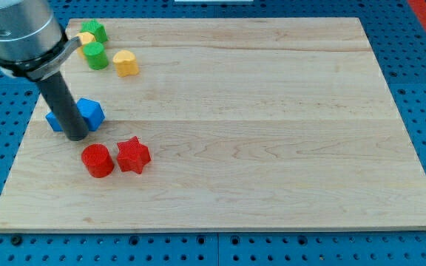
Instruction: Move blue cube below the green circle
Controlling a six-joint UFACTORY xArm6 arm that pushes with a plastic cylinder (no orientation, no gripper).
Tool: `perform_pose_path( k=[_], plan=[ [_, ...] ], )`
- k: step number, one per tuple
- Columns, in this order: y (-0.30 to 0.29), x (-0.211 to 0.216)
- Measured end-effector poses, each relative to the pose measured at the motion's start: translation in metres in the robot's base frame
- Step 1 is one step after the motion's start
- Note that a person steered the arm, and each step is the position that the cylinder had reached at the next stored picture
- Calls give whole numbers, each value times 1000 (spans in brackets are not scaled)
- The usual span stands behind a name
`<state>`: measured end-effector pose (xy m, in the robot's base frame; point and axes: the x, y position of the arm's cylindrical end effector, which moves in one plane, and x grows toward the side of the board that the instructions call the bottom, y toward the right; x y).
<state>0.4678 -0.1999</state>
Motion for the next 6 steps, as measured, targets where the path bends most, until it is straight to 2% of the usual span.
perform_pose_path(
  k=[3, 4, 6],
  plan=[
    [-4, -96],
    [31, -59],
    [-24, -20]
  ],
)
